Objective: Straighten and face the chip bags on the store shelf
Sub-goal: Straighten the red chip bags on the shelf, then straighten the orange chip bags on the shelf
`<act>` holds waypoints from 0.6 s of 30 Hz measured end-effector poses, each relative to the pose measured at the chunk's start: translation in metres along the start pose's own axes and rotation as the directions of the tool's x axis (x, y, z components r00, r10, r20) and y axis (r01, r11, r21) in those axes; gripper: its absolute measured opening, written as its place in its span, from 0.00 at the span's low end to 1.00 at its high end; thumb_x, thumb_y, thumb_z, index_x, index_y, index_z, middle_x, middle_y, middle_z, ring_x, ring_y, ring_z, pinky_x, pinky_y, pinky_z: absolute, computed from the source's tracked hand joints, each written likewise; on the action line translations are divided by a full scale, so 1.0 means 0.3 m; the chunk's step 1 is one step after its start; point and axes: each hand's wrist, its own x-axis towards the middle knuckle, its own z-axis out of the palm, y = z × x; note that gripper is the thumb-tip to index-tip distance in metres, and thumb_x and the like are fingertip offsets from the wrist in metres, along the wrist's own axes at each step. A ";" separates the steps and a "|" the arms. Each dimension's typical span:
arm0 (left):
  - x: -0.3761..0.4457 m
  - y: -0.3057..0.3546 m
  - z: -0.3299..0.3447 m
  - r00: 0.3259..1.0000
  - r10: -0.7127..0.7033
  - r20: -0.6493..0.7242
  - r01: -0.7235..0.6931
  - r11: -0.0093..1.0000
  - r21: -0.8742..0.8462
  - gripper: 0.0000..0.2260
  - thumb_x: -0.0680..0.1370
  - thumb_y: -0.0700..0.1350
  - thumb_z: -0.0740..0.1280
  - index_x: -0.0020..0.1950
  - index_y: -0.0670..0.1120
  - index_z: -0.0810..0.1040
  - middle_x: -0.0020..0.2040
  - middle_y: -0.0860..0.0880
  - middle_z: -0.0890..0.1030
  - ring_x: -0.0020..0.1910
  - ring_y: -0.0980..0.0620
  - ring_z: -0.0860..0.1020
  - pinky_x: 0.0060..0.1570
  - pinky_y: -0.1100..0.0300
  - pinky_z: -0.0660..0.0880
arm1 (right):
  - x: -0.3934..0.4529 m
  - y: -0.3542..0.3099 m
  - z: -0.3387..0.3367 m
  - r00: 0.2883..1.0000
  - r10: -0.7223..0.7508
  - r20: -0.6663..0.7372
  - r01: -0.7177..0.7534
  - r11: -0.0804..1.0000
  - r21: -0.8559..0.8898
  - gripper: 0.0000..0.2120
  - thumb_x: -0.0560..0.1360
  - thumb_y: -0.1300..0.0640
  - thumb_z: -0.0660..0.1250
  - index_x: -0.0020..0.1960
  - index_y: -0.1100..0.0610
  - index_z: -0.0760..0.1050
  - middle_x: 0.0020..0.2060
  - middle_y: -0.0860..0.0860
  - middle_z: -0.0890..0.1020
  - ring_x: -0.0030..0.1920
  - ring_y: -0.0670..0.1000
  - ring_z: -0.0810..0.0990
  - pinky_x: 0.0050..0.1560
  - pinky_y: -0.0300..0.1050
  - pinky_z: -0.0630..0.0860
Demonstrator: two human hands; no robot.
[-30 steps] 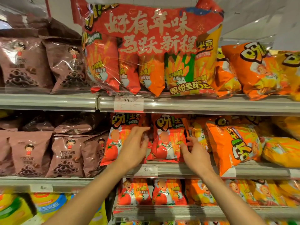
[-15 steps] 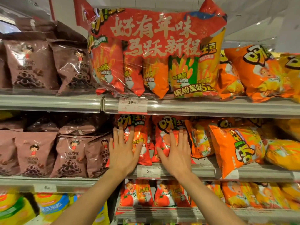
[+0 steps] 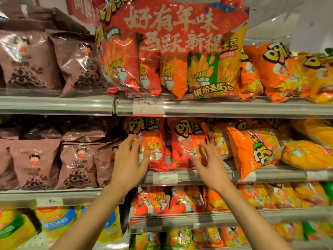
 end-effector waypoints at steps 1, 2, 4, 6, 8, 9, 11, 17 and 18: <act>-0.029 0.008 -0.019 1.000 0.017 0.004 -0.017 0.999 -0.050 0.24 0.79 0.56 0.62 0.71 0.46 0.70 0.69 0.46 0.72 0.69 0.46 0.69 0.67 0.53 0.66 | -0.042 0.011 -0.013 1.000 0.021 -0.009 -0.020 1.000 0.020 0.30 0.78 0.40 0.64 0.76 0.50 0.64 0.74 0.48 0.67 0.74 0.48 0.64 0.73 0.50 0.63; -0.064 0.019 -0.037 1.000 0.005 0.031 -0.001 0.994 -0.107 0.21 0.79 0.53 0.64 0.70 0.47 0.71 0.66 0.48 0.75 0.65 0.49 0.72 0.64 0.56 0.68 | -0.089 0.024 -0.025 0.999 0.049 -0.002 -0.049 0.998 0.033 0.27 0.78 0.42 0.65 0.74 0.50 0.66 0.69 0.46 0.71 0.69 0.46 0.69 0.70 0.49 0.69; -0.138 0.030 -0.054 0.989 -0.070 0.133 0.099 0.969 -0.226 0.18 0.80 0.50 0.66 0.69 0.51 0.71 0.59 0.54 0.78 0.56 0.55 0.76 0.56 0.58 0.72 | -0.192 0.054 -0.044 0.992 0.121 0.044 -0.122 0.992 0.030 0.23 0.78 0.45 0.67 0.71 0.48 0.69 0.61 0.45 0.77 0.60 0.46 0.77 0.61 0.49 0.76; -0.209 0.039 -0.053 0.948 -0.131 0.291 0.225 0.921 -0.319 0.15 0.79 0.51 0.66 0.66 0.54 0.71 0.52 0.58 0.80 0.47 0.59 0.78 0.49 0.57 0.74 | -0.307 0.080 -0.053 0.974 0.195 0.116 -0.199 0.980 0.025 0.20 0.78 0.46 0.68 0.68 0.48 0.71 0.53 0.44 0.80 0.53 0.44 0.80 0.54 0.48 0.79; -0.287 0.052 -0.021 0.895 -0.157 0.418 0.347 0.833 -0.431 0.10 0.79 0.49 0.66 0.61 0.54 0.74 0.43 0.58 0.80 0.36 0.60 0.76 0.40 0.61 0.73 | -0.429 0.113 -0.057 0.948 0.265 0.176 -0.270 0.963 0.010 0.17 0.79 0.47 0.67 0.66 0.47 0.72 0.50 0.42 0.81 0.49 0.41 0.81 0.51 0.45 0.79; -0.327 0.066 -0.009 0.866 -0.171 0.470 0.407 0.786 -0.465 0.07 0.80 0.46 0.66 0.58 0.54 0.75 0.39 0.57 0.78 0.32 0.61 0.74 0.37 0.65 0.71 | -0.482 0.134 -0.059 0.941 0.284 0.186 -0.289 0.957 -0.002 0.17 0.79 0.46 0.67 0.66 0.47 0.73 0.48 0.41 0.82 0.48 0.41 0.81 0.51 0.46 0.79; -0.409 0.101 0.020 0.839 -0.187 0.511 0.458 0.749 -0.479 0.08 0.81 0.42 0.65 0.54 0.56 0.75 0.37 0.55 0.77 0.32 0.62 0.74 0.35 0.68 0.70 | -0.573 0.184 -0.071 0.925 0.324 0.199 -0.329 0.944 -0.008 0.17 0.79 0.44 0.65 0.66 0.47 0.73 0.47 0.43 0.83 0.47 0.41 0.82 0.51 0.47 0.80; -0.520 0.241 0.104 0.819 -0.270 0.506 0.512 0.741 -0.434 0.07 0.80 0.53 0.65 0.57 0.58 0.78 0.50 0.59 0.83 0.50 0.60 0.81 0.50 0.60 0.76 | -0.626 0.307 -0.176 0.903 0.364 0.227 -0.388 0.919 0.073 0.16 0.78 0.41 0.64 0.64 0.43 0.73 0.52 0.42 0.83 0.51 0.41 0.82 0.54 0.46 0.79; -0.520 0.275 0.123 0.818 -0.280 0.502 0.519 0.737 -0.433 0.07 0.80 0.54 0.65 0.57 0.59 0.78 0.49 0.59 0.83 0.50 0.60 0.81 0.50 0.60 0.76 | -0.611 0.338 -0.201 0.907 0.359 0.218 -0.385 0.919 0.087 0.16 0.78 0.41 0.64 0.64 0.43 0.73 0.51 0.42 0.83 0.52 0.42 0.82 0.56 0.46 0.78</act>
